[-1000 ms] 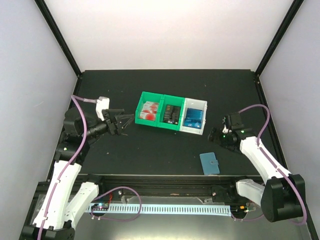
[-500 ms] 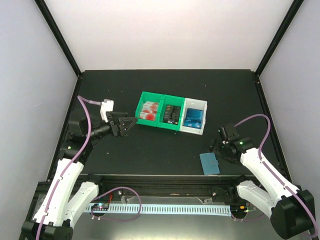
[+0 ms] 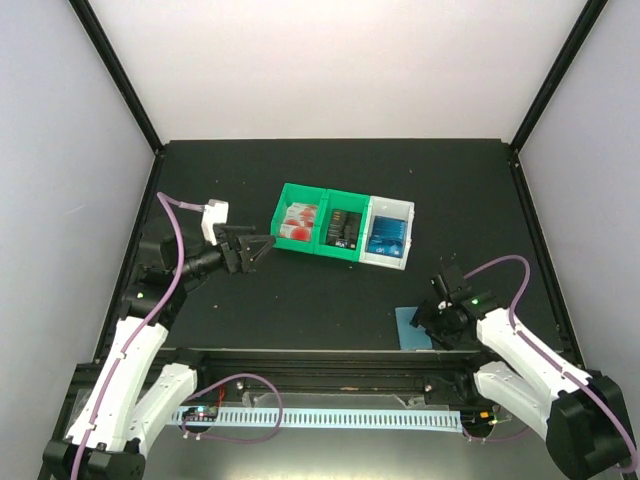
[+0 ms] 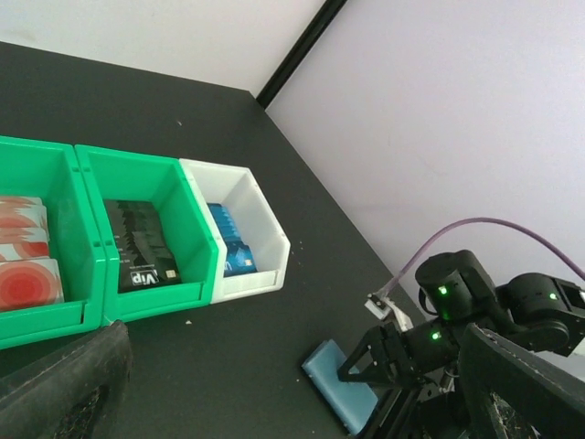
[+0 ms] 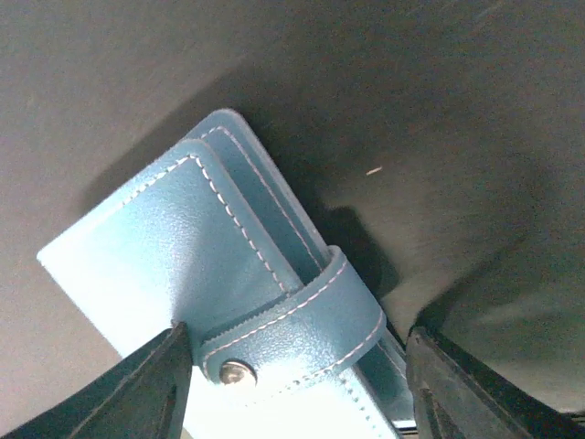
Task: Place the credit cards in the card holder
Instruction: Move the card holder to the center of the board.
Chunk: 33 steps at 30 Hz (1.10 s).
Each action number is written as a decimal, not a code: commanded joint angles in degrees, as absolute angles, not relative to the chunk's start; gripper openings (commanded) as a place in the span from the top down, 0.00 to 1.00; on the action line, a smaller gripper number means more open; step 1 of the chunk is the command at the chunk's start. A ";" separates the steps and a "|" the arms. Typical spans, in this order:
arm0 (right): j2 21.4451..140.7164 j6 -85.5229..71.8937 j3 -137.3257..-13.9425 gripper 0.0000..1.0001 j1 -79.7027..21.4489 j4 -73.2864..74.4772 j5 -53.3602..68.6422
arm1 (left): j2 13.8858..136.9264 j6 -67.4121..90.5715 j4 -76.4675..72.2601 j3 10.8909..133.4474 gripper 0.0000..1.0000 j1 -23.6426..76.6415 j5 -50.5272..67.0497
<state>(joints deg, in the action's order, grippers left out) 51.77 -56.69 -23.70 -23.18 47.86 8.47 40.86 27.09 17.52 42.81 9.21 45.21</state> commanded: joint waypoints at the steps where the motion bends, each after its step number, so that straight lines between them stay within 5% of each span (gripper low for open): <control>1: 51.77 -61.04 -22.59 0.37 -24.34 39.96 20.81 | 40.89 26.60 16.92 42.56 0.01 10.49 45.26; 10: 64.87 -66.68 -23.05 0.72 -33.38 19.34 22.50 | 46.83 29.36 18.06 38.08 0.01 17.39 38.97; 16: 74.57 -65.61 -27.86 0.87 -38.07 9.34 21.35 | 53.11 32.50 16.84 33.34 0.02 23.28 37.57; 26: 88.55 -60.66 -35.10 0.88 -39.51 -5.69 25.55 | 57.77 42.71 7.54 23.79 0.04 25.74 32.47; 33: 93.60 -51.94 -41.25 0.64 -41.05 4.24 20.93 | 64.14 46.62 1.31 22.76 0.20 26.06 30.32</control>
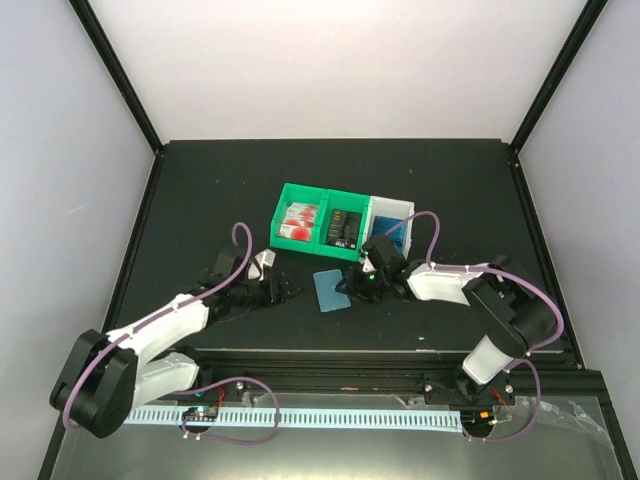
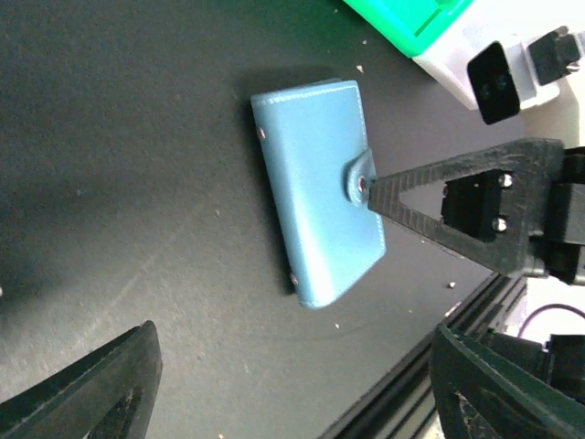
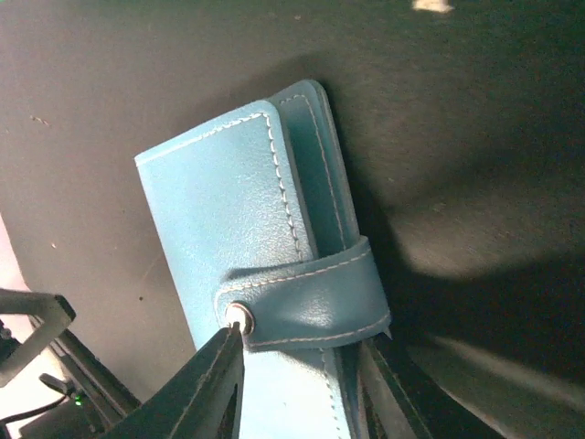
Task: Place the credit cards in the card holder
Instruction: Move the card holder to the center of the board, then pick up the card holder from the center of the board.
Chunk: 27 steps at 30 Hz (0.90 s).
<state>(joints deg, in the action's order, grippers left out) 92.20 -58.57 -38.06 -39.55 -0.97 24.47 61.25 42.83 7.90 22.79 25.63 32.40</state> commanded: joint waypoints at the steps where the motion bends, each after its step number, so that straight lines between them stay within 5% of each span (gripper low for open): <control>1: 93.83 -50.35 -42.16 0.63 -41.61 6.63 19.05 | 65.17 46.99 0.38 22.76 0.23 26.05 30.40; 8: 97.93 -45.68 -46.36 0.63 -43.67 11.60 19.06 | 71.00 48.61 -4.05 23.29 0.28 26.69 31.36; 16: 101.55 -46.63 -46.79 0.75 -44.27 7.17 22.64 | 77.22 52.58 -6.57 20.97 0.28 27.11 27.93; 27: 105.22 -48.69 -47.06 0.78 -44.77 1.14 30.72 | 81.51 58.04 -16.51 16.04 0.53 27.08 28.34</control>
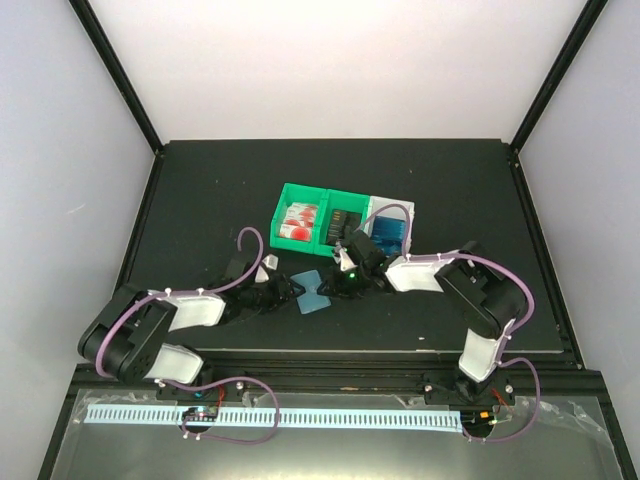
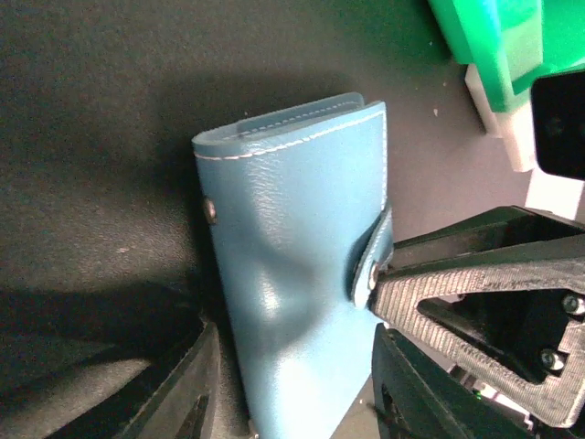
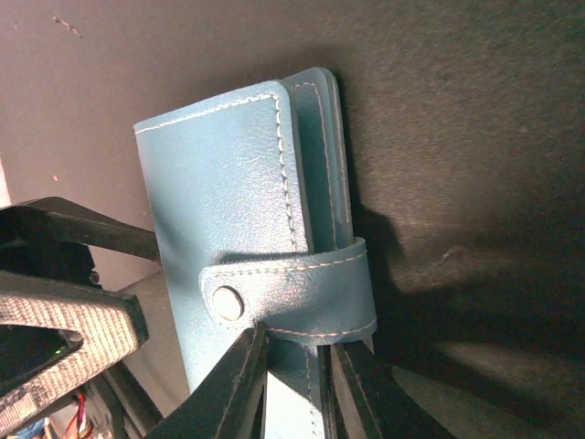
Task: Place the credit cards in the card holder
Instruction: Pick up the card holder from the center of the board.
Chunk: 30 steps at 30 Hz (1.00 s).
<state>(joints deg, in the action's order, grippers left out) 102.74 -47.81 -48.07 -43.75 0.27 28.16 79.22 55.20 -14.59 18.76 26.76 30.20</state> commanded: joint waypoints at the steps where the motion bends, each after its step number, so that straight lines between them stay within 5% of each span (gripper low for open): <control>1: 105.14 -48.85 -47.03 0.78 -44.81 0.80 31.02 | 81.90 58.33 -17.93 15.54 0.56 27.12 28.56; 8: 106.05 -48.80 -47.65 0.76 -44.92 -1.85 33.82 | 84.83 58.64 -31.80 13.10 0.67 27.14 31.95; 17: 101.60 -46.51 -49.09 0.66 -45.51 3.57 25.19 | 79.41 53.38 -27.95 13.81 0.98 27.10 31.67; 23: 97.65 -39.09 -55.94 0.40 -48.73 15.70 11.27 | 70.45 49.23 -16.80 16.18 0.98 27.15 30.38; 30: 99.05 -37.53 -62.72 0.35 -50.85 20.73 6.76 | 59.41 45.97 -3.96 19.31 0.98 27.15 26.95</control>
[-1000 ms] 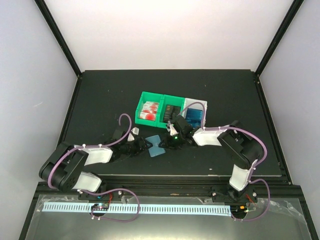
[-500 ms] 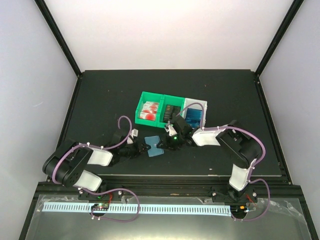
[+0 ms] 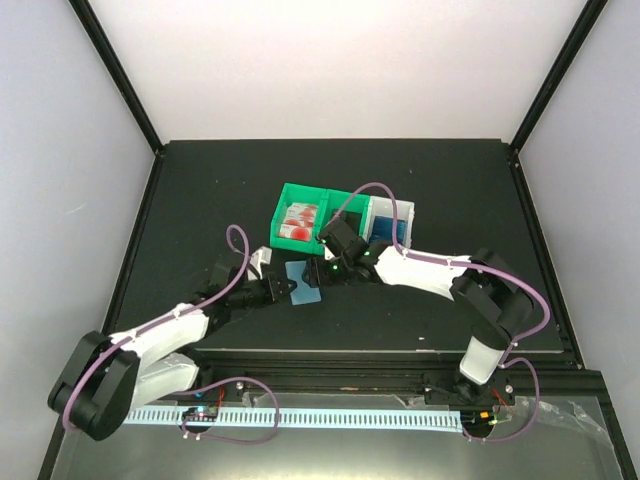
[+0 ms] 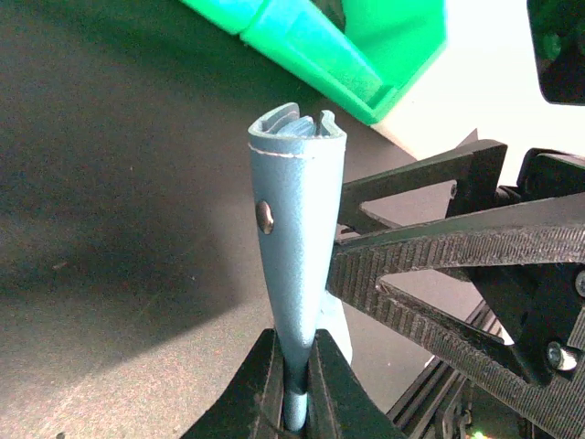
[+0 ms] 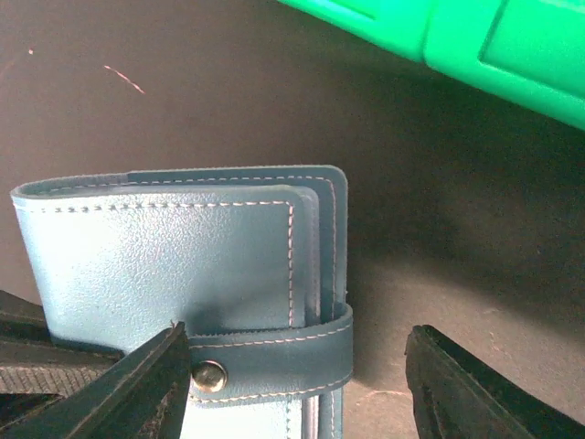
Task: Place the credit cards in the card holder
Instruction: Pick up the card holder from the center of the board, then open the card holder at the center of the board.
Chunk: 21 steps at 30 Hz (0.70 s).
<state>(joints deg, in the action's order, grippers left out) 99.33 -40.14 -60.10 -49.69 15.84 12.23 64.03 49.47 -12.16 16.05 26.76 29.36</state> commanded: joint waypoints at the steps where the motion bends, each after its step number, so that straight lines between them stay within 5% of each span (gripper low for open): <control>1: 99.20 -37.08 -63.36 0.34 -51.19 20.70 7.29 | 58.61 45.69 -2.85 19.66 0.98 27.15 26.44; 10: 100.94 -35.78 -65.37 0.30 -52.47 20.26 10.71 | 57.46 43.95 1.31 22.16 0.98 27.08 25.55; 21: 99.64 -38.99 -64.58 0.41 -52.32 33.78 -13.72 | 56.10 43.49 4.14 23.38 0.99 27.07 23.91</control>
<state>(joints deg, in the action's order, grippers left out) 100.42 -36.69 -65.01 -53.78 24.01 2.87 58.06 44.77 2.26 20.36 27.09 25.23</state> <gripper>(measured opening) 0.609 0.054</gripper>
